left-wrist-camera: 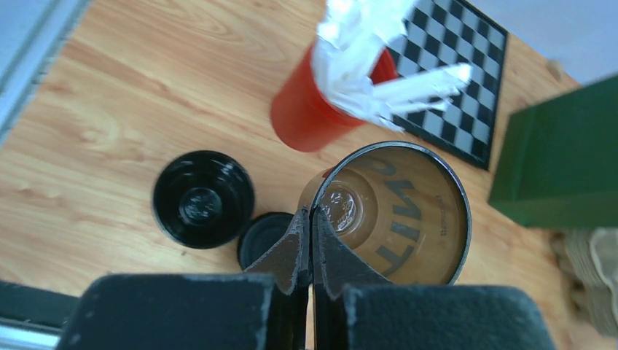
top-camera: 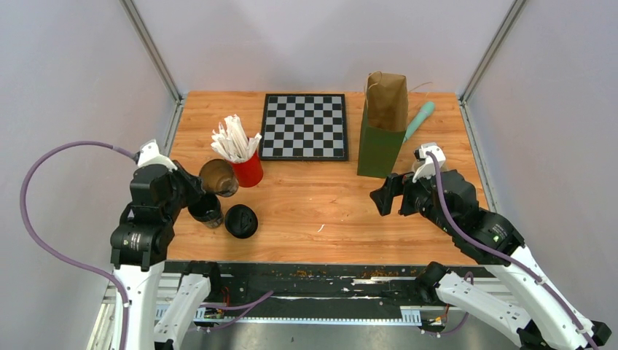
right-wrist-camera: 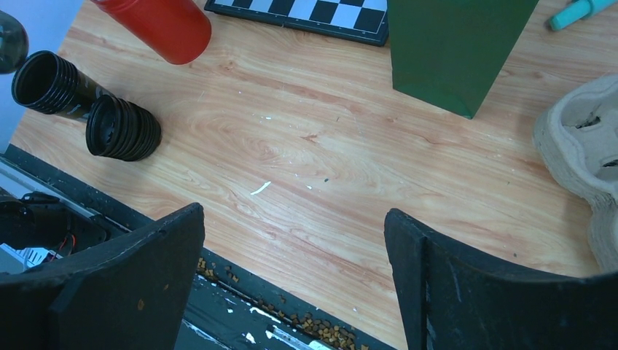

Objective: Pack the takeout coffee

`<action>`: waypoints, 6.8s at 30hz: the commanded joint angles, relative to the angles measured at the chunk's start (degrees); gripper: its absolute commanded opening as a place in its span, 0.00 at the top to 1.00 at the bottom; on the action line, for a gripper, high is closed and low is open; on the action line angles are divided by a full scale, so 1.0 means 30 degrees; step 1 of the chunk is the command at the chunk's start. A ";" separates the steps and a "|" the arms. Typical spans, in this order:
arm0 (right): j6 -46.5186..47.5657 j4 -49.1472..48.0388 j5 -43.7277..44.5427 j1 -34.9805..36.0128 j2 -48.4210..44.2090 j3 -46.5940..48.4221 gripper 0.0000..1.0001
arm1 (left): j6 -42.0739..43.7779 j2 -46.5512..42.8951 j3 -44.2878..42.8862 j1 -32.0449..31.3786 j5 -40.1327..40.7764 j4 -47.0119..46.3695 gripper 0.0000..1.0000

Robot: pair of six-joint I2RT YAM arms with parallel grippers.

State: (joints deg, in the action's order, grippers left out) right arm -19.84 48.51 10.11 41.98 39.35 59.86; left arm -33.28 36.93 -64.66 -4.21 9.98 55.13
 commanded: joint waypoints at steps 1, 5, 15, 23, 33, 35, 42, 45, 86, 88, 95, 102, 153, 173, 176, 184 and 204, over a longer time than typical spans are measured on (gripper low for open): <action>0.0066 -0.0994 0.0413 0.0118 -0.0090 0.0582 0.07 | 0.0429 0.0398 0.0034 -0.0508 -0.4434 -0.0920 1.00; 0.0274 -0.1146 0.1622 0.0105 -0.0461 0.0522 0.07 | 0.0185 0.1589 0.0595 -0.1790 -0.6841 -0.1880 1.00; 0.0146 -0.0610 0.1884 0.0132 -0.0966 0.0031 0.07 | -0.0611 0.7467 -0.0959 -1.3163 0.0020 -0.4120 1.00; -0.0573 -0.0144 0.1734 0.0104 -0.2315 -0.0235 0.07 | 0.0469 1.1374 -0.0349 -1.6262 0.1728 -0.8027 1.00; -0.0845 0.0320 0.1224 0.0123 -0.3064 -0.0699 0.07 | 0.0609 1.3826 0.2977 -1.6699 -0.0061 -1.4814 1.00; -0.0910 0.0280 0.1173 0.0122 -0.3119 -0.0675 0.07 | 0.0682 1.4475 0.3127 -1.6718 -0.0479 -1.5217 1.00; -0.0787 0.0217 0.1065 0.0117 -0.2942 -0.0561 0.07 | 0.0308 1.6317 0.3836 -1.6758 -0.1554 -1.7051 0.99; -0.0691 0.0414 0.1054 0.0102 -0.2766 -0.0472 0.07 | 0.0408 1.6358 0.3774 -1.6791 -0.1486 -1.6745 0.93; -0.1243 -0.0292 0.0375 0.0100 -0.2403 -0.2169 0.07 | -0.1485 0.7624 0.5818 -1.3032 0.5575 -0.3327 0.41; -0.1237 -0.0263 0.0371 0.0101 -0.2344 -0.2172 0.07 | -0.1708 0.7591 0.6321 -1.2894 0.5554 -0.3478 0.44; -0.1261 -0.0192 0.0428 0.0113 -0.2323 -0.2151 0.07 | -0.1966 0.7408 0.7463 -1.2488 0.4828 -0.4639 0.53; -0.1297 0.0058 0.0472 0.0101 -0.2074 -0.1890 0.08 | -0.1828 0.7498 0.7525 -1.2426 0.4584 -0.4818 0.61; -0.1646 -0.0262 0.0358 0.0107 -0.1692 -0.2120 0.08 | -0.1586 0.6695 0.7955 -1.2024 0.4661 -0.4915 0.76; -0.1590 -0.0577 0.0161 0.0110 -0.1282 -0.2226 0.08 | -0.1183 0.6287 0.7192 -1.2015 0.3893 -0.4464 1.00; -0.1587 -0.0577 0.0208 0.0103 -0.1326 -0.2301 0.08 | -0.1223 0.6094 0.6874 -1.2023 0.3763 -0.4036 1.00; -0.1558 -0.0951 0.0143 0.0106 -0.1370 -0.2487 0.08 | -0.1116 0.5284 0.5585 -1.2015 0.2851 -0.2967 1.00; -0.1483 -0.2942 -0.1394 0.0123 -0.1949 -0.3150 0.10 | -0.0219 0.5255 0.6616 -1.1788 0.2360 -0.3755 0.69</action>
State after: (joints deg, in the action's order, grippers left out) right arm -23.90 42.02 6.46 41.98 34.02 50.15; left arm -34.94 52.14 -46.35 -40.27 17.54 47.57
